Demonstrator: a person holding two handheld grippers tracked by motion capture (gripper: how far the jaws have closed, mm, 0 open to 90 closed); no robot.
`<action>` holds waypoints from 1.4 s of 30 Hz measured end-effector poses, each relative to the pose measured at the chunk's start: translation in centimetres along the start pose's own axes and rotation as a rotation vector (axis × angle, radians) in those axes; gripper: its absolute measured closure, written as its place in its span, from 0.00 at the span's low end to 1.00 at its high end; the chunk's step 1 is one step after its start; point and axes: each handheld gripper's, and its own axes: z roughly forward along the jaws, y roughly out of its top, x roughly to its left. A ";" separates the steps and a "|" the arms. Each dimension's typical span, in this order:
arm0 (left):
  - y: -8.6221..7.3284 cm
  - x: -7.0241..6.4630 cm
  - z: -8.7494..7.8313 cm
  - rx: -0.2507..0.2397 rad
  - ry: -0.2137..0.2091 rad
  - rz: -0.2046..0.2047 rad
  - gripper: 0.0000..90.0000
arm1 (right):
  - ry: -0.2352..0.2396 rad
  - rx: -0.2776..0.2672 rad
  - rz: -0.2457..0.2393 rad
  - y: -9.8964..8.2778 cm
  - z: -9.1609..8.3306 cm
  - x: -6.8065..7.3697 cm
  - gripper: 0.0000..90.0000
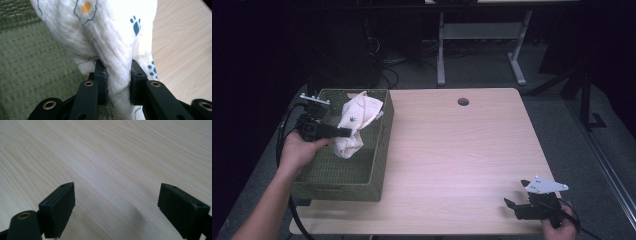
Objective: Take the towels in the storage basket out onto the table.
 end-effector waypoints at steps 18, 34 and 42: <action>2.3 -5.1 0.8 -0.026 -0.142 0.087 0.81 | -0.002 -0.007 0.003 0.0 -0.2 0.0 0.16; 3.2 -8.6 3.1 0.003 -0.208 0.152 0.81 | -0.002 -0.011 0.006 -0.1 -0.2 -0.2 0.16; 3.7 -10.0 4.8 0.024 -0.228 0.173 0.80 | 0.002 -0.005 0.003 -0.1 -0.2 -0.1 0.16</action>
